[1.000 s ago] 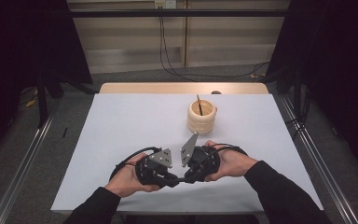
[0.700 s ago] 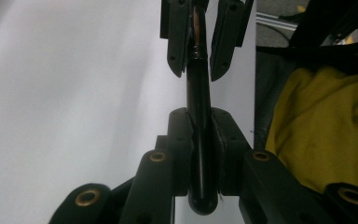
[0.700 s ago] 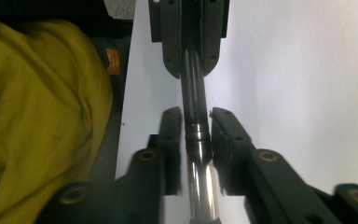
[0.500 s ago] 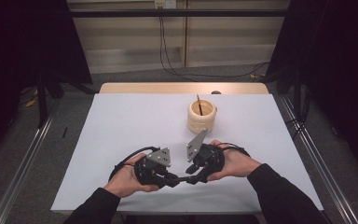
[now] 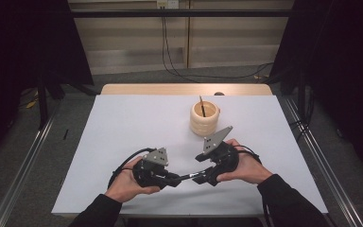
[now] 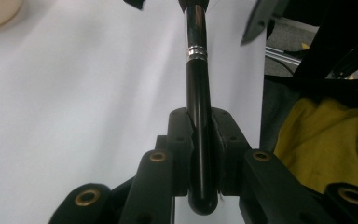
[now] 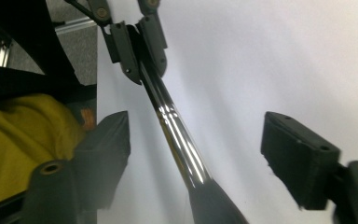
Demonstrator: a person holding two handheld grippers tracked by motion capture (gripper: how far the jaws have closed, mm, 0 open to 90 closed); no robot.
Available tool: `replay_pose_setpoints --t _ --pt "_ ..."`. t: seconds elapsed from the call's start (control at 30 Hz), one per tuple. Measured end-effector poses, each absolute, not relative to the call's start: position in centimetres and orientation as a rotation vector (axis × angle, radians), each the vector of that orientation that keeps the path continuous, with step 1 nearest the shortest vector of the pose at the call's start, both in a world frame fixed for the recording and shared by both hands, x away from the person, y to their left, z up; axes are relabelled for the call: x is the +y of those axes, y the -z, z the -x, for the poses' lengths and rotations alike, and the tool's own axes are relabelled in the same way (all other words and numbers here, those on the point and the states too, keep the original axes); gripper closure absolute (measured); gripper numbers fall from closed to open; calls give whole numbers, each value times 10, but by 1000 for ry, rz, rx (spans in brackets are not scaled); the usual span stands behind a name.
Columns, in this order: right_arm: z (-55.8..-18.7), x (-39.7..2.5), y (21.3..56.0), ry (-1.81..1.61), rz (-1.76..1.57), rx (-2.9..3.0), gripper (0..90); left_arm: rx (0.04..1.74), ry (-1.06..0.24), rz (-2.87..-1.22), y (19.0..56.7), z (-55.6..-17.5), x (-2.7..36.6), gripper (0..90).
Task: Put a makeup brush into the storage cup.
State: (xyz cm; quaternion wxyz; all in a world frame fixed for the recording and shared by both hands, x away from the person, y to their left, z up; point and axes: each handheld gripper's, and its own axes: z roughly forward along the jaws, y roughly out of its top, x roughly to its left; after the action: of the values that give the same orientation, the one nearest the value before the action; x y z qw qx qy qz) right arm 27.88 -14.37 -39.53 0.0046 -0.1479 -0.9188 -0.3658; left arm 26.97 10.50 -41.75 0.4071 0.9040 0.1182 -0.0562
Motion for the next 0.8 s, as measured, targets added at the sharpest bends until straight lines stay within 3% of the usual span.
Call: replay_pose_setpoints --t 0.27,0.8 --pt "-274 -159 398 1328 528 -2828 113 366 94 -2232 419 -265 113 795" --pt "-268 -175 397 1612 639 -2728 130 419 29 -2150 415 -259 125 795"
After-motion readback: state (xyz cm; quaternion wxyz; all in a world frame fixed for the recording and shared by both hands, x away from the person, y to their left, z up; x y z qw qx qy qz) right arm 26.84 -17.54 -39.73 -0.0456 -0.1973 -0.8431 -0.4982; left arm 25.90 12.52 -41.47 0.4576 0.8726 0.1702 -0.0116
